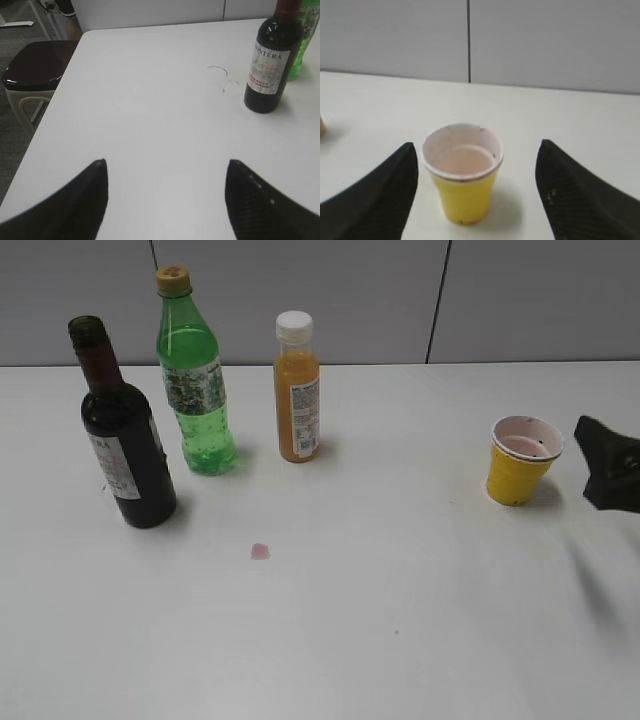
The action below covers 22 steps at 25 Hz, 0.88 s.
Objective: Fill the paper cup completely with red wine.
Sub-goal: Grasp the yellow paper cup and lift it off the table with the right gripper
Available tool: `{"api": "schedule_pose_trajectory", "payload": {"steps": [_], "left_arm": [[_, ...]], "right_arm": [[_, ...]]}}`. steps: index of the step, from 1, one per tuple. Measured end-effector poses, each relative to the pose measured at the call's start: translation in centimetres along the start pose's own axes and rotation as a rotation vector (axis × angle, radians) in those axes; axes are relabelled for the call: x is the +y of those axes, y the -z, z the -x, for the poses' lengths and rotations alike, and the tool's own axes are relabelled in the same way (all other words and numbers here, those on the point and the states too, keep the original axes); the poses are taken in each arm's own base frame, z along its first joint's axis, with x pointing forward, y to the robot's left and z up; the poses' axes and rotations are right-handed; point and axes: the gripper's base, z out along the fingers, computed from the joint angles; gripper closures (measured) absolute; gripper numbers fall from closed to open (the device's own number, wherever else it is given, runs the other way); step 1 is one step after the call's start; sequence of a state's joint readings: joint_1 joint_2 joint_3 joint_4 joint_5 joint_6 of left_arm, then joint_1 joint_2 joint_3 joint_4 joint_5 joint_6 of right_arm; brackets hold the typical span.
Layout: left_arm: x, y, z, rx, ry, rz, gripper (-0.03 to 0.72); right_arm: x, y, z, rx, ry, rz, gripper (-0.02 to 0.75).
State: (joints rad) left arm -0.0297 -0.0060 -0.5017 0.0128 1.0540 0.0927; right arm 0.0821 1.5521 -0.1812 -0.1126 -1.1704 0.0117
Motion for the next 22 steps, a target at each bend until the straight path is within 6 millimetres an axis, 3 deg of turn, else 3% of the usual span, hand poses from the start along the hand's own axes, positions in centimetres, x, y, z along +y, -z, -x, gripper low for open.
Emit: {"api": "schedule_pose_trajectory", "payload": {"steps": [9,12,17,22], "left_arm": [[0.0,0.0,0.0,0.000,0.000,0.000,0.134],[0.0,0.0,0.0,0.000,0.000,0.000,0.134],[0.0,0.0,0.0,0.000,0.000,0.000,0.134],[0.0,0.0,0.0,0.000,0.000,0.000,0.134]], "right_arm": [[0.8,-0.8,-5.5,0.237,-0.011,0.083,0.183],[1.0,-0.8,-6.7,0.292,-0.014,0.105,0.183],[1.0,-1.4,-8.3,0.352,-0.022,0.117,0.091],[0.9,-2.6,-9.2,0.360,-0.023,0.117,0.071]]}}
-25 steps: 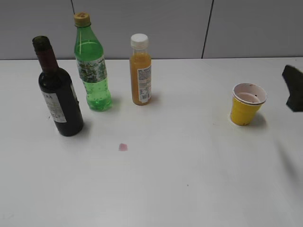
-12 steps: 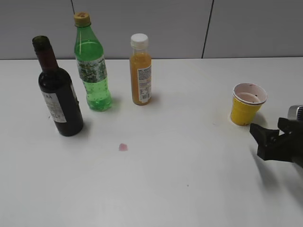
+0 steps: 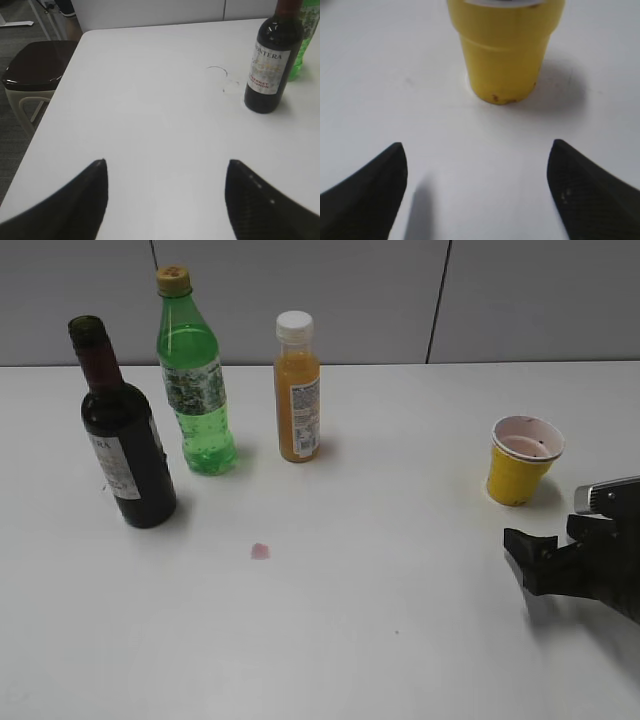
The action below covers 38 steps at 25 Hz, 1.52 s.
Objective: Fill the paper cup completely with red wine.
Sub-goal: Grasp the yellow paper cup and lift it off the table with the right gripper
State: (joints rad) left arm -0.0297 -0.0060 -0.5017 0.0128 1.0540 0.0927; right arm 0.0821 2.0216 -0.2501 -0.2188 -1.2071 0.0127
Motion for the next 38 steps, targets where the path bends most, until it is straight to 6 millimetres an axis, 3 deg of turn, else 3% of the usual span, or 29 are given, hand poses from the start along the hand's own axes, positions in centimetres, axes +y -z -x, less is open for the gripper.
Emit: {"api": "schedule_pose_trajectory", "payload": {"steps": [25,38], "left_arm": [[0.0,0.0,0.0,0.000,0.000,0.000,0.134],[0.0,0.0,0.0,0.000,0.000,0.000,0.134]], "right_arm": [[-1.8,-7.9,0.2,-0.123,0.012,-0.019,0.092],[-1.9,-9.7,-0.3,-0.200,0.033,-0.006,0.113]]}}
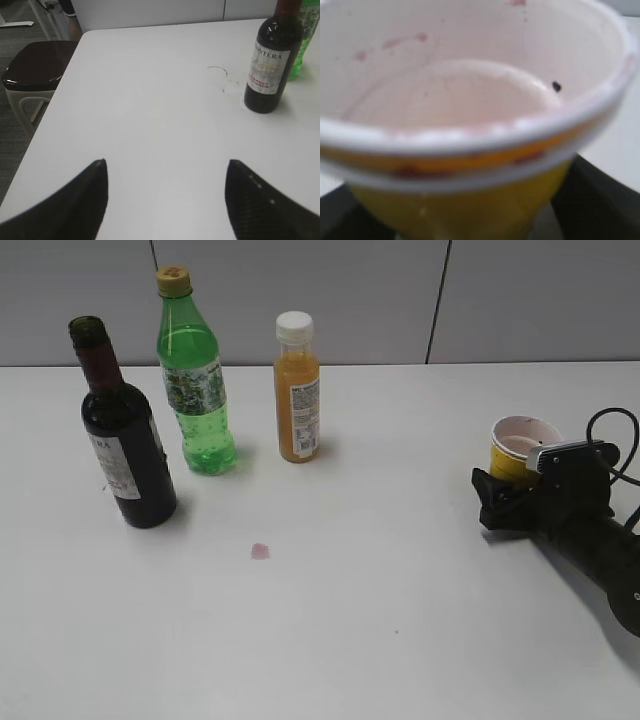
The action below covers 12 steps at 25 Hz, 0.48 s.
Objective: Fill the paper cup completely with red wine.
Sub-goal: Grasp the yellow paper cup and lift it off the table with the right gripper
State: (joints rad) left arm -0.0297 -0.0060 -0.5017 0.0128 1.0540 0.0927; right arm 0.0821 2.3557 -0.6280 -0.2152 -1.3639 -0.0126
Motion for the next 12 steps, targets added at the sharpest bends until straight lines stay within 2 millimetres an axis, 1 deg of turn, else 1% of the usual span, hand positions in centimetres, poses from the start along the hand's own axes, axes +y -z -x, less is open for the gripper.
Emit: {"api": "schedule_pose_trajectory", "payload": {"steps": [7,9,12], "left_arm": [[0.00,0.00,0.00,0.000,0.000,0.000,0.134],[0.00,0.00,0.00,0.000,0.000,0.000,0.134],[0.00,0.00,0.00,0.000,0.000,0.000,0.134]], "right_arm": [[-0.05,-0.41,0.05,-0.013,0.004,0.004,0.134],[-0.07,-0.55,0.12,-0.015,0.005,0.005,0.154],[-0.08,-0.61,0.11,-0.013,0.005,0.006,0.204]]}}
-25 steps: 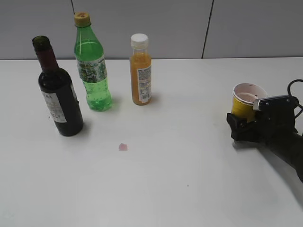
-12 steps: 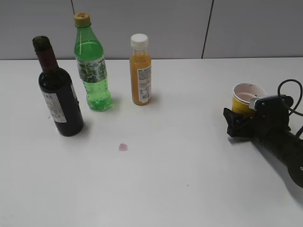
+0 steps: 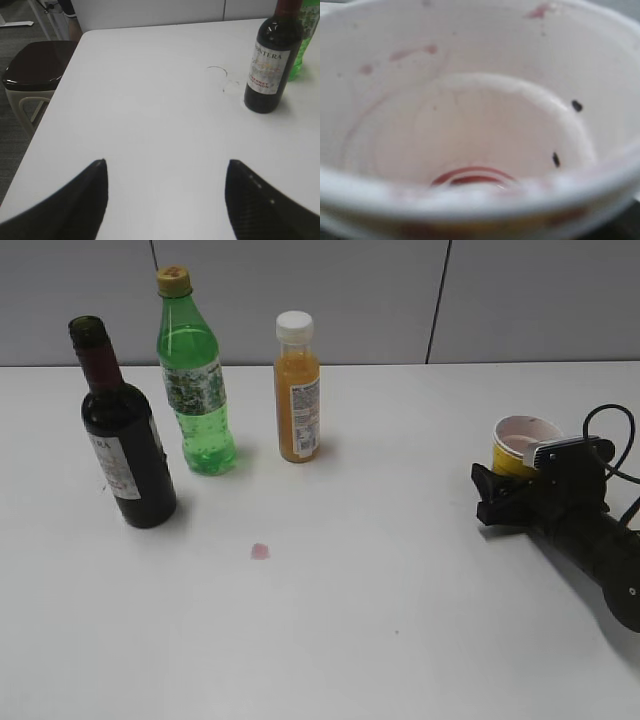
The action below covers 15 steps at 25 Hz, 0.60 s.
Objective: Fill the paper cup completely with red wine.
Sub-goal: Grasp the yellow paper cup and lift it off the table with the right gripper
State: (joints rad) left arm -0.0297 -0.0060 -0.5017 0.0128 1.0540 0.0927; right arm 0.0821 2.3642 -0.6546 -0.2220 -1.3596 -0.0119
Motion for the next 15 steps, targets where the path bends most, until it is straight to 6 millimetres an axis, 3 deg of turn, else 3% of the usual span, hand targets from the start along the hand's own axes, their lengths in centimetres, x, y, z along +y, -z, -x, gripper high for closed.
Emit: {"api": "schedule_pose_trajectory", "payload": {"steps": [4,15], "left_arm": [[0.0,0.0,0.0,0.000,0.000,0.000,0.134],[0.0,0.0,0.0,0.000,0.000,0.000,0.134]], "right_arm": [[0.0,-0.1,0.0,0.000,-0.001,0.000,0.292],[0.2,0.6,1.4,0.049,0.030,0.017,0.297]]}}
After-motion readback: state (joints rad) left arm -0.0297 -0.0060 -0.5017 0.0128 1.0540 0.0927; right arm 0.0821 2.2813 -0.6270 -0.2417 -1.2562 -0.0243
